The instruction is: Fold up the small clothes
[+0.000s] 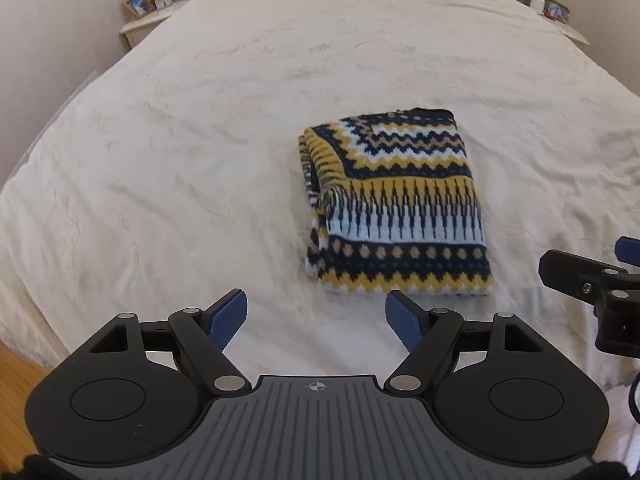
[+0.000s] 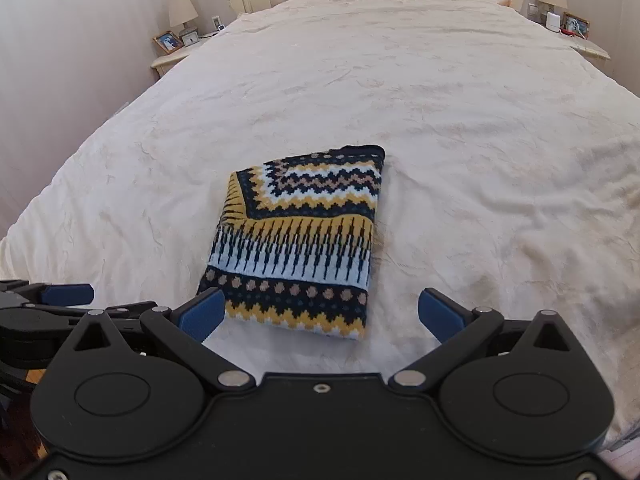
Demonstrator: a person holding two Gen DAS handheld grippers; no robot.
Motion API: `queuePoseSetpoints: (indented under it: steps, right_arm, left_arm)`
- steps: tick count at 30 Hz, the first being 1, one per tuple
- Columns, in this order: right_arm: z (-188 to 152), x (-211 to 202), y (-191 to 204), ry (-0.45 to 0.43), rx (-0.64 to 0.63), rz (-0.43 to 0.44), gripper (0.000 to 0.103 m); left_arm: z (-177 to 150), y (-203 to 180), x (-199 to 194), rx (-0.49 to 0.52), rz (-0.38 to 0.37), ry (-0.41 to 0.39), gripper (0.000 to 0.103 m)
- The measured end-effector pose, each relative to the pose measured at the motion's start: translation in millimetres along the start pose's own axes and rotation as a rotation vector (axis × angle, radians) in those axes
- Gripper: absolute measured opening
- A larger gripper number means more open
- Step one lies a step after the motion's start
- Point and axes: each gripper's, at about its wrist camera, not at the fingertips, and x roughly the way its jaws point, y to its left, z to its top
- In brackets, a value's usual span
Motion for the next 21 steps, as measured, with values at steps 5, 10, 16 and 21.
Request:
queuePoseSetpoints:
  steps: [5, 10, 16, 21]
  right_arm:
    - [-6, 5, -5, 0.050, 0.022, -0.005, 0.102]
    - [-1, 28, -8, 0.131, 0.013, -0.008, 0.102]
    - [11, 34, -15, 0.128, 0.025, -0.014, 0.102]
    - [14, 36, -17, 0.140, 0.017, -0.018, 0.102]
  left_arm:
    - [-8, -2, 0, 0.004, 0.008, 0.018, 0.076]
    - [-2, 3, 16, -0.030, 0.022, 0.070, 0.076]
    - [11, -3, 27, -0.002, 0.036, 0.076, 0.076]
    - [15, -12, 28, 0.014, 0.032, 0.081, 0.076]
